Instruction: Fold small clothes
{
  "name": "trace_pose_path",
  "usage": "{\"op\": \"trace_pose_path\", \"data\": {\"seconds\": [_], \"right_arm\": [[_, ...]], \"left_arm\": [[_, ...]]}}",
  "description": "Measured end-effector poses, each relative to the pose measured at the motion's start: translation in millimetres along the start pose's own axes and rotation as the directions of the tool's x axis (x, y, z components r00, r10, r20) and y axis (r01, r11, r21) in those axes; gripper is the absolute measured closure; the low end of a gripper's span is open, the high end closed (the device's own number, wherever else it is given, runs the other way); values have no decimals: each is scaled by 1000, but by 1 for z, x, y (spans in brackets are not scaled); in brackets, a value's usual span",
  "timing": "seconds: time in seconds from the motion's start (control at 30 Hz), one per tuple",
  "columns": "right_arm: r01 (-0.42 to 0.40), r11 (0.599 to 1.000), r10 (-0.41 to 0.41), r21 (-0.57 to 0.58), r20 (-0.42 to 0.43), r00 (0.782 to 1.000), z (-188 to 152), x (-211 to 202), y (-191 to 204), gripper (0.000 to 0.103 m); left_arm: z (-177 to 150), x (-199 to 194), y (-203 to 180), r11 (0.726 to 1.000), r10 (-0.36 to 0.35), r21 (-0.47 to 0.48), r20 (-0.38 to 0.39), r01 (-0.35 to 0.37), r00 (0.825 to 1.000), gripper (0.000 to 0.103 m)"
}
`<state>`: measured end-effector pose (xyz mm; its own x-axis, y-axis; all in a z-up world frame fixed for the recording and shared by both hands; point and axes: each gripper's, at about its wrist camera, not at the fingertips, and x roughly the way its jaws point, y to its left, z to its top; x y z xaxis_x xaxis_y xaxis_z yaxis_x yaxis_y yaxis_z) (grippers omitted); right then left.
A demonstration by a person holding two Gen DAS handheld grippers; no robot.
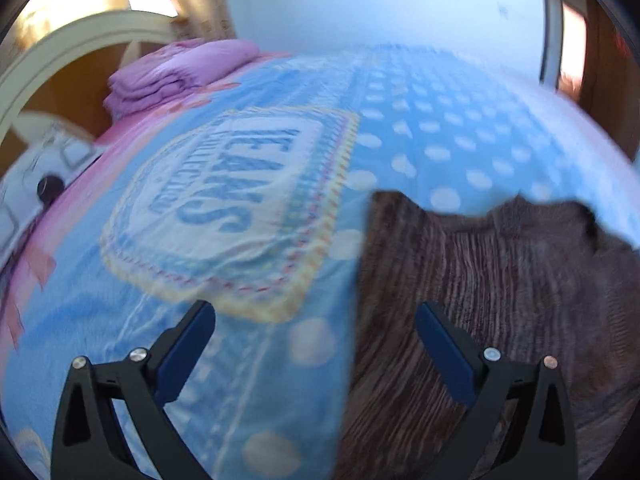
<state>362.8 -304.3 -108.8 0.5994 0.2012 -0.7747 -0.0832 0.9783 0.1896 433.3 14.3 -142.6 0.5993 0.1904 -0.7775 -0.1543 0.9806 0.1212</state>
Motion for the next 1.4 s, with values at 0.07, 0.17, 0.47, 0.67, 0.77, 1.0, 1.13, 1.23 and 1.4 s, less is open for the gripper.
{"op": "trace_pose_path", "data": {"seconds": [0.07,0.17,0.47,0.67,0.77,1.0,1.13,1.23,1.4], "right_arm": [[6,1000,-6,23,-7,1000,-4,3,-7,52],[16,1000,-16,17,-5,1000,-12,-1,-14,52],[7,1000,-7,7,58,998,-23,-21,-25,52],[2,1000,1,-26,83,997,-29,-29,-20,51],[-5,1000,7,-21,68,998,-30,-28,-18,51],[1,1000,2,-29,88,996,-41,-60,-18,51],[17,1000,-15,-24,101,995,-53,-82,-24,46],[15,1000,-14,-17,83,996,-66,-87,-27,46],[60,998,-59,-9,49,997,-85,-91,-31,46]], "left_arm": [[-1,20,-12,996,62,70,-46,-59,997,0],[-5,19,-9,979,154,129,27,-157,988,0],[-6,16,16,969,212,114,64,-218,975,0],[-18,-32,26,994,94,37,123,-99,988,1],[-23,-40,13,998,23,58,121,-30,992,0],[-36,-3,17,984,138,104,40,-142,990,0],[-38,7,39,980,188,62,15,-188,982,0],[-38,2,47,992,121,31,14,-121,993,0],[-50,-21,56,998,66,0,34,-66,997,1]]}}
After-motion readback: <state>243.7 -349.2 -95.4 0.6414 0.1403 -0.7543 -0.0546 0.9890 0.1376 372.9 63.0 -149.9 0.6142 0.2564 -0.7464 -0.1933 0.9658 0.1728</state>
